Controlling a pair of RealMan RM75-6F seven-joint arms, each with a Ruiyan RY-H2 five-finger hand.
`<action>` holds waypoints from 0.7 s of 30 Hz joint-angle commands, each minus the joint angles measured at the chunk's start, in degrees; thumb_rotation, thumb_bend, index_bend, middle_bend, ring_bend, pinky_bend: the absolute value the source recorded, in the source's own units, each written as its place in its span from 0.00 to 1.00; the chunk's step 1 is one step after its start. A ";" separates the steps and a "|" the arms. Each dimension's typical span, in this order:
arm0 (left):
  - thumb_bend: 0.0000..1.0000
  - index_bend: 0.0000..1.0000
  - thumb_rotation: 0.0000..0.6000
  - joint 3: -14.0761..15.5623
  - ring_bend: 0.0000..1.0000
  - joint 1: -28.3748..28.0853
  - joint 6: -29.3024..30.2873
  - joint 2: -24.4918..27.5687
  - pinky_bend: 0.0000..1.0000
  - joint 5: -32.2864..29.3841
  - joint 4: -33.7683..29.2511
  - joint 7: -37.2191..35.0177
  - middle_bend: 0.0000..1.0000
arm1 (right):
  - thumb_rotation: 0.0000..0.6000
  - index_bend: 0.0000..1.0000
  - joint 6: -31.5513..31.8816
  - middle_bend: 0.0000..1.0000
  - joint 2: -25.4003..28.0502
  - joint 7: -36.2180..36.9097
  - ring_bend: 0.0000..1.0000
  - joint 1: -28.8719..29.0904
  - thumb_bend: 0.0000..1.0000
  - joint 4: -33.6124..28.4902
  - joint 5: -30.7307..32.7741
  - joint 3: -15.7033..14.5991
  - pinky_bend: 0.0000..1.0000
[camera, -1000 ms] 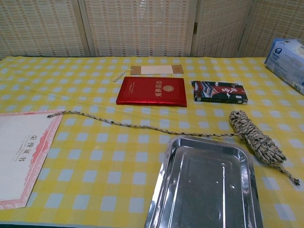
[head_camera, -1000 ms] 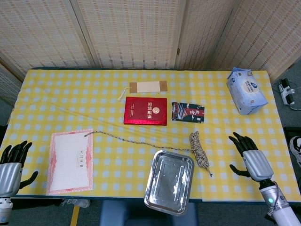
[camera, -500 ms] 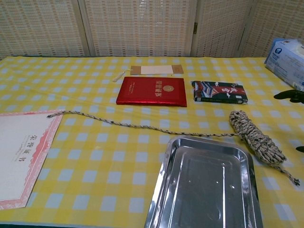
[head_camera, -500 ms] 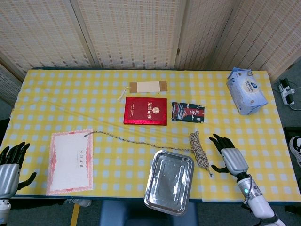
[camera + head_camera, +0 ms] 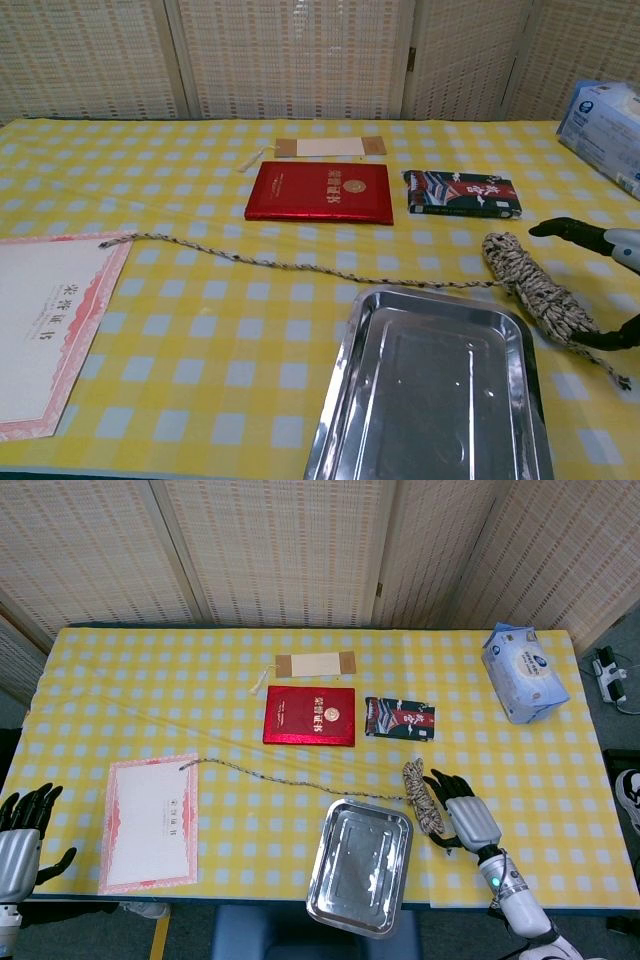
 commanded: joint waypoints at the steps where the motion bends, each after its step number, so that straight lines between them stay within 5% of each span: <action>1: 0.28 0.11 1.00 0.04 0.12 0.07 0.03 0.14 0.00 0.02 0.06 -0.24 0.09 | 1.00 0.00 0.15 0.00 -0.84 -1.56 0.00 0.31 0.27 1.59 0.87 0.32 0.00; 16: 0.28 0.11 1.00 -0.08 0.12 -0.19 -0.59 -0.01 0.00 -0.32 0.19 0.00 0.09 | 1.00 0.00 -3.52 0.00 -3.11 -6.78 0.00 5.16 0.27 10.87 8.06 5.75 0.00; 21: 0.28 0.11 1.00 -0.01 0.12 -0.12 -0.73 0.08 0.00 -0.53 0.18 -0.07 0.09 | 1.00 0.00 -4.28 0.00 -2.05 -7.25 0.02 5.77 0.27 9.24 7.79 5.18 0.00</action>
